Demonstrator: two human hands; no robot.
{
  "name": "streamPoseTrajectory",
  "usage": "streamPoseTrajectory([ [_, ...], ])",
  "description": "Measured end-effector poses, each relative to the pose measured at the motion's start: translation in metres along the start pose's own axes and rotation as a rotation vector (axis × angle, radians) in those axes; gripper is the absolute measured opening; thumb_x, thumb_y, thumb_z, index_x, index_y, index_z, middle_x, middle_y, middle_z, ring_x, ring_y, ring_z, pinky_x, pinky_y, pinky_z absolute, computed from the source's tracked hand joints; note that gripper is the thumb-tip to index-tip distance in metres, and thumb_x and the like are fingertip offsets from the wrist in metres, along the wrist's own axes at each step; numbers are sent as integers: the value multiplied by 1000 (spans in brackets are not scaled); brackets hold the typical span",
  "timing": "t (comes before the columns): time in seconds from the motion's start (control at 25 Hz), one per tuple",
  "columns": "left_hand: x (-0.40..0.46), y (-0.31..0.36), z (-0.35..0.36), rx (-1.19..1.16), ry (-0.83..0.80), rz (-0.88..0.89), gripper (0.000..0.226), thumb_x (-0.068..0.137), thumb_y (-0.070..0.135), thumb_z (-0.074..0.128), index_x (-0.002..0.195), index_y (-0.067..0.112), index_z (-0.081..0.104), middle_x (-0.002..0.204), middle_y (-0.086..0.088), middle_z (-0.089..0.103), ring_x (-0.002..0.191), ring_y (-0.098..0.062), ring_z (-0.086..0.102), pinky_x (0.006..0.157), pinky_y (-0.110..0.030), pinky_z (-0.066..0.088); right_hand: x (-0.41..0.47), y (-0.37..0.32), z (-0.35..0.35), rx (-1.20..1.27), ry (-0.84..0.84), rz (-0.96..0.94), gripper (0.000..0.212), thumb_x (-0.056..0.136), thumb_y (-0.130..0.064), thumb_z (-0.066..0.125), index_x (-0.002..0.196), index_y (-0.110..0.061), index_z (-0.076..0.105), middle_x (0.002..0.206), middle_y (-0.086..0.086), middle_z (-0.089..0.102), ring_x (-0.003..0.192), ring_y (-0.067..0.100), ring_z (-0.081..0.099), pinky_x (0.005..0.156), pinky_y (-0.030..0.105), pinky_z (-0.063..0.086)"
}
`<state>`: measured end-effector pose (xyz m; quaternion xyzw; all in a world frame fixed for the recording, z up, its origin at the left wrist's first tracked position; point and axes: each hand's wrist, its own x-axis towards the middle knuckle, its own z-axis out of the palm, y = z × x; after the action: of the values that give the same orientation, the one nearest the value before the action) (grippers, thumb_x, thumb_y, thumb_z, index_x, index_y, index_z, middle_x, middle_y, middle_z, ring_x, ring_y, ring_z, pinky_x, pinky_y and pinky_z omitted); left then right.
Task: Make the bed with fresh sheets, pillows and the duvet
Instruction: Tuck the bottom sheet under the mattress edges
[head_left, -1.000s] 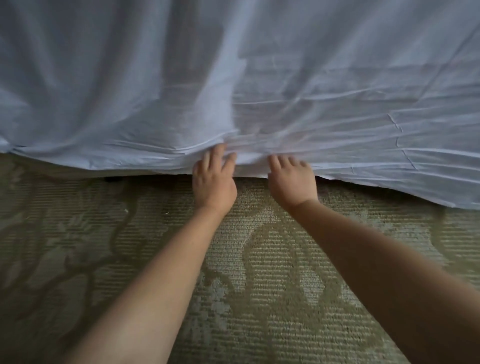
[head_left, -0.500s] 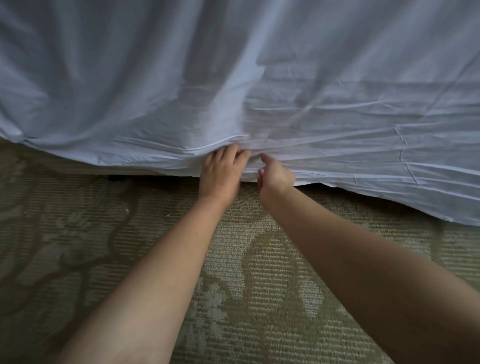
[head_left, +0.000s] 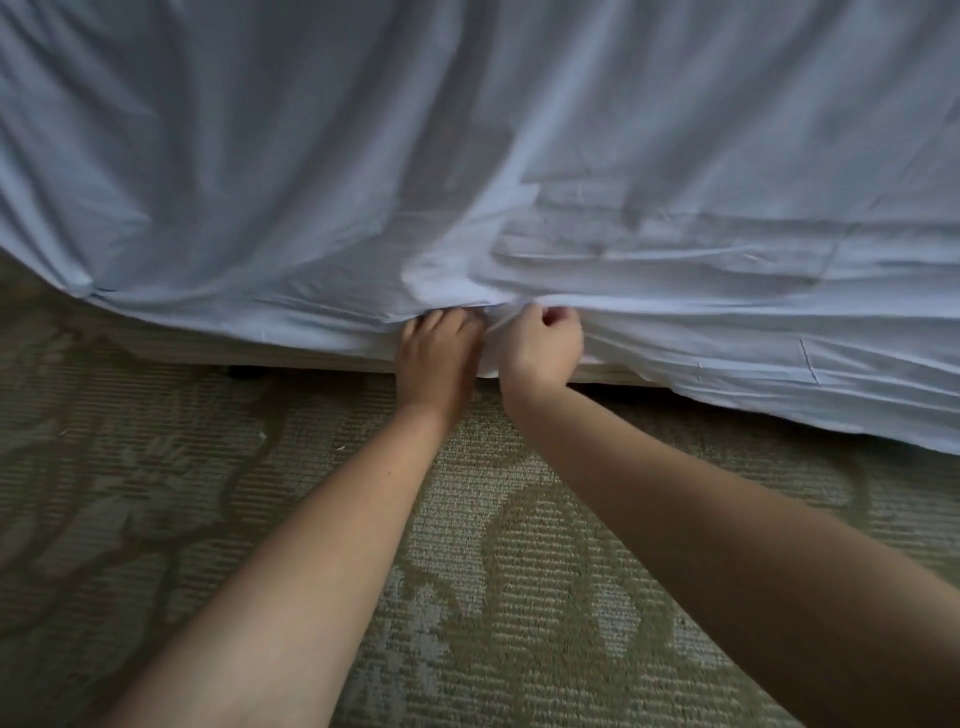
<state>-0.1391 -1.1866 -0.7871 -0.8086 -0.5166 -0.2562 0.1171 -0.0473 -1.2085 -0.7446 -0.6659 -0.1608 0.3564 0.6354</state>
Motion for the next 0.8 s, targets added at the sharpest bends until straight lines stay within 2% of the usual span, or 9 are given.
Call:
streamPoseTrajectory([
  [0.08,8,3,-4,9,140,-63,17,69,8,75,83,13,67,84,-4,66,78,-27,63,69,-33,48,2,7,-8,-232,-23,-569,9,92,-11,48,94,-4,54,100,12,53,94,27,50,86,34,39],
  [0.12,12,4,-7,14,187,-85,14,70,6,73,80,11,64,85,-6,65,78,-28,62,67,-33,48,9,13,-17,-373,0,-851,17,89,-12,50,104,-3,54,109,15,50,101,28,47,90,34,36],
  [0.24,16,4,-12,-25,239,-47,12,69,3,63,79,8,60,81,-10,65,75,-29,63,65,-33,48,34,29,-44,-737,-27,-1325,50,82,-21,59,128,-15,41,125,12,37,103,30,49,88,38,42],
  [0.36,16,-2,-14,-57,176,76,19,63,5,72,77,7,60,71,-8,63,66,-27,62,63,-31,45,47,20,-50,-839,-26,-1360,59,66,-18,77,119,-14,52,103,12,52,77,28,58,60,31,46],
  [0.44,15,-2,-17,-39,125,131,27,58,6,82,71,7,58,65,-7,59,60,-26,59,60,-29,41,50,9,-46,-959,11,-1392,35,52,-14,81,83,-9,66,80,9,58,69,28,58,55,27,40],
  [0.52,14,1,-19,-19,128,187,24,66,18,77,67,7,55,59,-6,56,54,-24,56,57,-28,37,52,0,-44,-1033,36,-1480,20,50,-10,75,65,-10,62,71,7,59,64,27,58,52,26,35],
  [0.6,21,3,-24,8,168,202,29,77,34,62,67,8,55,61,-5,58,55,-23,56,56,-28,38,53,-13,-44,-964,53,-1440,14,60,-11,59,74,-10,58,74,10,60,59,28,57,46,28,30],
  [0.72,36,-1,-31,145,261,135,5,72,12,61,67,11,59,68,-5,61,64,-25,58,63,-31,33,58,-21,-42,-787,62,-1401,19,66,-4,51,83,-9,46,83,15,56,50,30,50,45,24,18],
  [0.8,37,-3,-26,193,242,171,10,64,3,67,62,11,61,64,-5,59,57,-25,56,56,-30,34,63,-11,-46,-833,17,-1455,28,64,3,60,86,-8,48,89,16,54,55,31,53,45,24,23],
])
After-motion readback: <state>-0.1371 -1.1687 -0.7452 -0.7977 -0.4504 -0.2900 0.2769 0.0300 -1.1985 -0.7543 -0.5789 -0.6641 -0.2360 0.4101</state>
